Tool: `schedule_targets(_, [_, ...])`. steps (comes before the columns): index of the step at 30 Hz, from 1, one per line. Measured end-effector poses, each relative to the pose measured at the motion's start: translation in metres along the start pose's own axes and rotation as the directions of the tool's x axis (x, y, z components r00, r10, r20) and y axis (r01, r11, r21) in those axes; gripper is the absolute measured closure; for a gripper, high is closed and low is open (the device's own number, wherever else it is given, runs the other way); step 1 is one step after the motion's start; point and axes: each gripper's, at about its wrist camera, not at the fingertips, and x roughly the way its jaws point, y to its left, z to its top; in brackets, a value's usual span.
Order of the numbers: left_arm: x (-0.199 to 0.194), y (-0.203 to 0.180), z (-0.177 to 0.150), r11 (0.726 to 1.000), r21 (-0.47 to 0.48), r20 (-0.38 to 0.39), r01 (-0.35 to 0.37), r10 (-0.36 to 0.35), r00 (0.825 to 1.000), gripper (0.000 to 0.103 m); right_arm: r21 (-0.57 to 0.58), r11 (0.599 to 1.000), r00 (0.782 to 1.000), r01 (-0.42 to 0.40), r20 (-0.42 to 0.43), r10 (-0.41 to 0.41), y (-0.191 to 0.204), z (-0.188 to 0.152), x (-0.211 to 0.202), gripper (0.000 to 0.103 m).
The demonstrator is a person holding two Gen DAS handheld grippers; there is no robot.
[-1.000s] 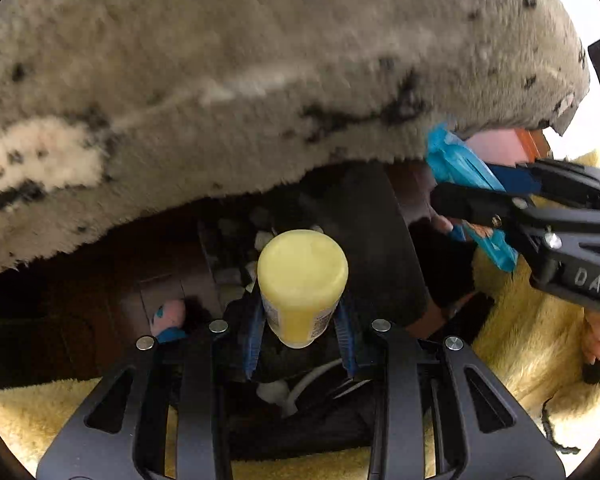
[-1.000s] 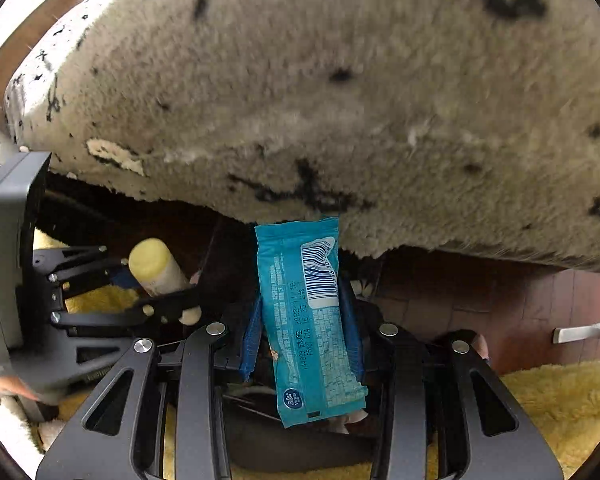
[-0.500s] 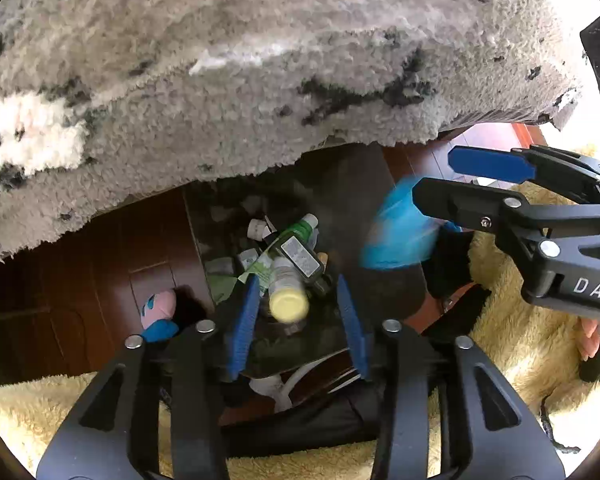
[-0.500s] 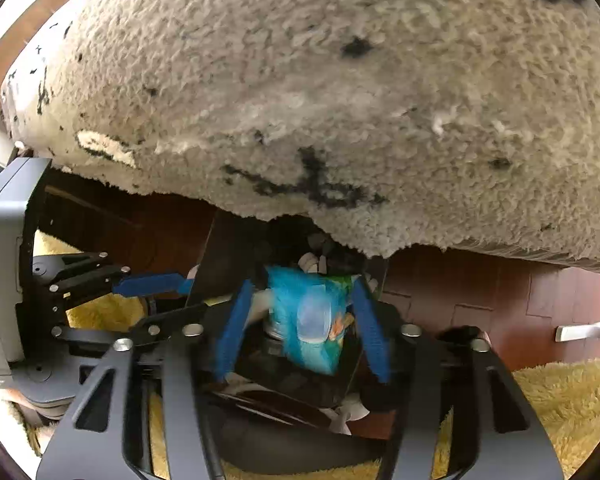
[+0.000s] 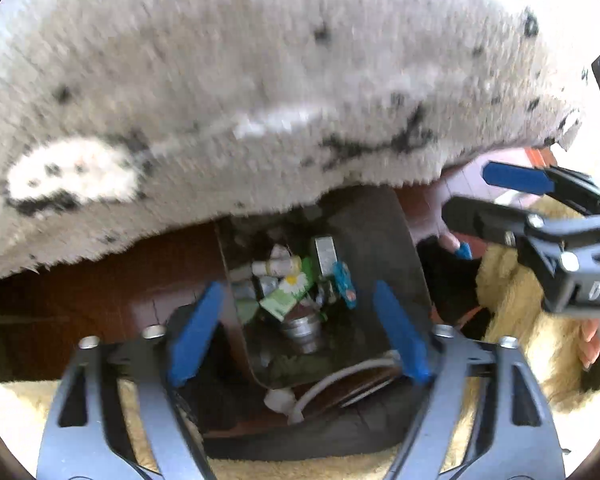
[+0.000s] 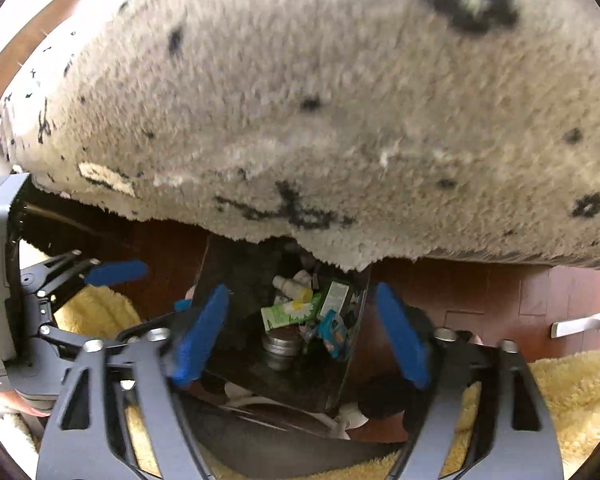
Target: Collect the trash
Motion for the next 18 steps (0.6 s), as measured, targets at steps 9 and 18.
schedule_targets(9, [-0.079,-0.002,0.030,0.997,-0.010,0.229,-0.080,0.080,0.970,0.008,0.020,0.995,0.974,0.093,0.204,-0.095,0.003,0.023,-0.075,0.004])
schedule_targets(18, [-0.196,-0.010,0.064,0.987,-0.006,0.548,-0.163,0.140,0.824,0.008,0.029,0.980,0.836,0.197,0.517,-0.183,0.014,0.054,-0.189,0.004])
